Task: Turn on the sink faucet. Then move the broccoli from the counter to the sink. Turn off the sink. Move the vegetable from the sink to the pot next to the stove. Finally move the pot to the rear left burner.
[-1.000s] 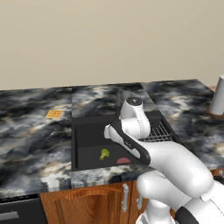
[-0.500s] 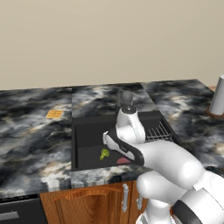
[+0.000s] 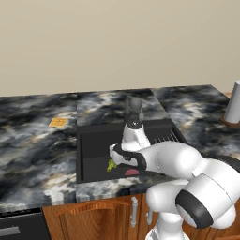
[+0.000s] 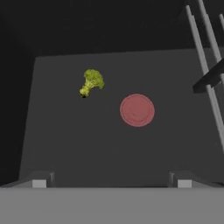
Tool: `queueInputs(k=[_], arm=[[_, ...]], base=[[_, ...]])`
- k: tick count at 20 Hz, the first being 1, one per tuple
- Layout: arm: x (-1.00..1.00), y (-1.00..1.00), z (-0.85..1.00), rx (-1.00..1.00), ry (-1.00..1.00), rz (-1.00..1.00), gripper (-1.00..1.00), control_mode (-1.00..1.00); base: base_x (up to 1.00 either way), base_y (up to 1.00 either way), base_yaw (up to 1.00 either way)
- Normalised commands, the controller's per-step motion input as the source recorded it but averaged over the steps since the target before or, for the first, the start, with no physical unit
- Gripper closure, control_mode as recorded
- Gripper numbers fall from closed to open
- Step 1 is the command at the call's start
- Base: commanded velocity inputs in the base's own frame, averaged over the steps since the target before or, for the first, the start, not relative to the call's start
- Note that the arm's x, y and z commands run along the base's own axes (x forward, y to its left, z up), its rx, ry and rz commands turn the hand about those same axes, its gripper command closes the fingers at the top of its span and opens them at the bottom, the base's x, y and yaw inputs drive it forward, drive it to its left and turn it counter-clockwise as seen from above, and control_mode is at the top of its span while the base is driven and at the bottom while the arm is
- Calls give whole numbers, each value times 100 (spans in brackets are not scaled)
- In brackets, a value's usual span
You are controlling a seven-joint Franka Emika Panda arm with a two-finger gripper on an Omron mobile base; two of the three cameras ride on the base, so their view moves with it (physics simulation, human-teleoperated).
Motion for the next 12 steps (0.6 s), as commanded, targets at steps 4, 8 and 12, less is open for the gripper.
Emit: queueInputs(k=[4, 8, 12], arm=[[32, -6, -17, 0, 4, -1, -100, -100], [48, 0, -25, 0, 1, -1, -100, -100], [48, 0, -40, 0, 0, -1, -100, -100]], base=[[0, 0, 0], [0, 0, 0], [0, 0, 0]])
